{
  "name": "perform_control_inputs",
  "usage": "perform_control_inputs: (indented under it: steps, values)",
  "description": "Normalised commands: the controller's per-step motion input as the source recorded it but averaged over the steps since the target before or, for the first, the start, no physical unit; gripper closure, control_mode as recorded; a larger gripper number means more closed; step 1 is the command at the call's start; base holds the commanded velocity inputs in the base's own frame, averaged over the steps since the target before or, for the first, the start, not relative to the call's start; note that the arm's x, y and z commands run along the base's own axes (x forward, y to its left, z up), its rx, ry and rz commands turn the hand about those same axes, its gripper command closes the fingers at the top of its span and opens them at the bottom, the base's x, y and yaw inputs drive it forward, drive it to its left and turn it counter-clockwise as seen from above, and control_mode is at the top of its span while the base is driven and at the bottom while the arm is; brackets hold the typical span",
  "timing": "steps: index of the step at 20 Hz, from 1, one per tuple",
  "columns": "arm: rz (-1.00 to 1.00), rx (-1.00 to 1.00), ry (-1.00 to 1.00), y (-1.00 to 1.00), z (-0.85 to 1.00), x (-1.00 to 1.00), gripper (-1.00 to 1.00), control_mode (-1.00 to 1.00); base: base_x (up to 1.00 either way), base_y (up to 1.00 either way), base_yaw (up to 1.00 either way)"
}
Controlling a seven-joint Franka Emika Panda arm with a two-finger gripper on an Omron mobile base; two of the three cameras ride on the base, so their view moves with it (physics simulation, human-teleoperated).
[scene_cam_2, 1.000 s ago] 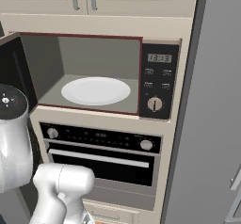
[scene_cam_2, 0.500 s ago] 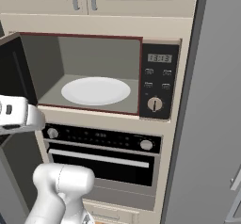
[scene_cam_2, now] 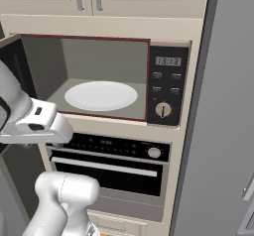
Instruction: Place the sponge inside the microwave to prepare for sanitizing.
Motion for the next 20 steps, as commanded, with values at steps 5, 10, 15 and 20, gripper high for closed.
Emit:
perform_control_inputs:
  steps: [5,10,15,20]
  values:
    - [-0.07,0.01,0.19,0.0,-0.48,0.0,-1.0,-1.0,0.0,0.0,0.0]
    - [0.0,0.0,0.06,0.0,-0.14,0.0,-1.0,-1.0,0.0,0.0,0.0]
    - [0.0,0.0,0.0,0.0,0.0,0.0,-1.0,-1.0,0.0,0.0,0.0]
    - [-0.01,0.0,0.0,-0.02,-0.02,-0.04,-1.0,1.0,-0.26,-0.15,-0.05]
